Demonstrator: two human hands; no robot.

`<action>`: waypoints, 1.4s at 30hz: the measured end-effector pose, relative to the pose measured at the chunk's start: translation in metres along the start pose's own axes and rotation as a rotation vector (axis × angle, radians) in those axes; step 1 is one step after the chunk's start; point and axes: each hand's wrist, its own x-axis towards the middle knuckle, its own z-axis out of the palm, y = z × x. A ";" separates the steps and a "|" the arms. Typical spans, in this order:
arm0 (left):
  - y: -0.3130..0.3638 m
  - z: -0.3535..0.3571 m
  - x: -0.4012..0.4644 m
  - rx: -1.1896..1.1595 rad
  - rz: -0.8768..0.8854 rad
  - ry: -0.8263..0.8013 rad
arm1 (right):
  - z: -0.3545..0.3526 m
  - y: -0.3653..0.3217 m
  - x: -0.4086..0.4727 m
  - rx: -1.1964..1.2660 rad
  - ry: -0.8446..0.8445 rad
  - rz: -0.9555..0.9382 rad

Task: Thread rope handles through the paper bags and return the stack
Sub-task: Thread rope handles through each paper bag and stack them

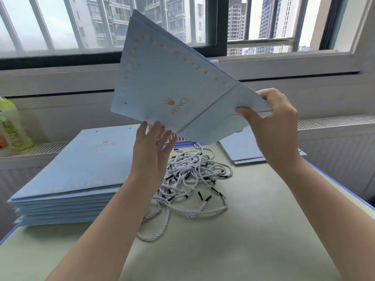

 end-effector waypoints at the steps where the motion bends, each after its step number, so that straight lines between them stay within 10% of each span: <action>1: -0.002 0.001 -0.001 0.033 0.008 -0.008 | 0.000 -0.002 0.000 0.057 -0.023 0.039; 15: -0.022 -0.001 -0.008 0.431 -0.019 -0.107 | -0.006 0.003 0.006 0.335 0.062 0.367; 23: -0.012 0.001 -0.007 0.431 0.041 -0.081 | 0.004 0.022 -0.004 -0.246 -0.187 0.320; 42: -0.017 -0.002 -0.008 0.968 -0.252 -0.238 | 0.006 0.047 -0.013 -0.537 -0.829 0.672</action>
